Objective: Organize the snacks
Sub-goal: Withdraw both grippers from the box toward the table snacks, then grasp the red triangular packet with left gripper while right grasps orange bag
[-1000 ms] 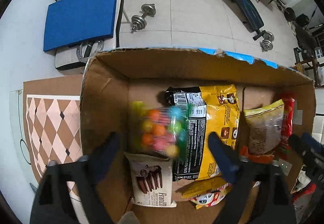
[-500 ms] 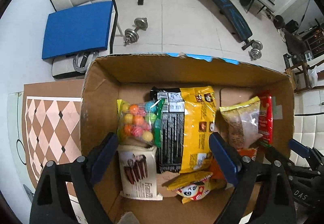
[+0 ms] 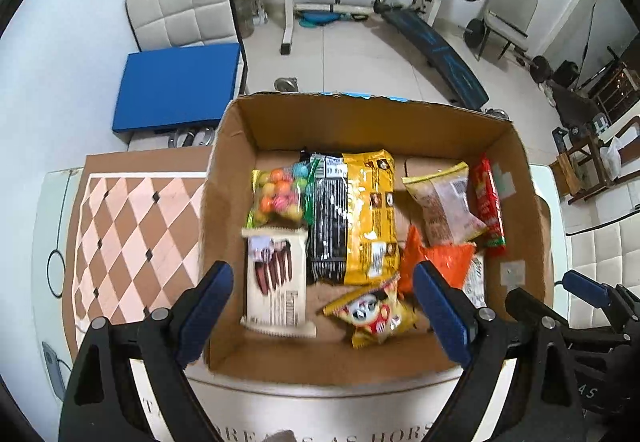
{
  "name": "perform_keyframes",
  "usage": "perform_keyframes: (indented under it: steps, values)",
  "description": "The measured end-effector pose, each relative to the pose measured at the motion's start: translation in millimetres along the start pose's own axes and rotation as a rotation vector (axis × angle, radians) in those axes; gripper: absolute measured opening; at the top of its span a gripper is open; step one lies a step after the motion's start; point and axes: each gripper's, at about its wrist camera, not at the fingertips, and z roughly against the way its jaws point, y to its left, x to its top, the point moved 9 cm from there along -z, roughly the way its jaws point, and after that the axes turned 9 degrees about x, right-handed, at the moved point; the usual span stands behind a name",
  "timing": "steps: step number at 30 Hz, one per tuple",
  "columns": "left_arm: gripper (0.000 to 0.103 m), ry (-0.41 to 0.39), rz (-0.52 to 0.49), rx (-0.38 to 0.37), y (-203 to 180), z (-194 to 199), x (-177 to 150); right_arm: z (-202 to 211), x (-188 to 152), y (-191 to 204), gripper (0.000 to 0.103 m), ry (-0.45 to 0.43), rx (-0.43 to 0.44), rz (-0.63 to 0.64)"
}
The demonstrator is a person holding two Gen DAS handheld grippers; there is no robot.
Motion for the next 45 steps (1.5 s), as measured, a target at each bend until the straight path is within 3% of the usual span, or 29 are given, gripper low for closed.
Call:
perform_keyframes:
  steps: [20, 28, 34, 40, 45]
  values:
    - [0.092, -0.205, 0.053, 0.004, 4, 122, -64, 111, -79, 18, 0.094, -0.17, 0.039, 0.058]
    - [0.092, -0.223, 0.049, 0.008, 2, 142, -89, 126, -109, 21, 0.094, -0.182, 0.087, 0.032]
    - [0.092, -0.153, 0.009, 0.048, -12, 113, -120, 101, -142, -28, 0.094, -0.127, 0.106, -0.13]
    - [0.092, -0.021, -0.043, 0.069, -40, 48, -142, 39, -163, -107, 0.094, -0.029, 0.102, -0.338]
    - [0.092, 0.056, -0.082, 0.074, -62, -1, -148, -16, -159, -140, 0.094, 0.014, 0.127, -0.422]
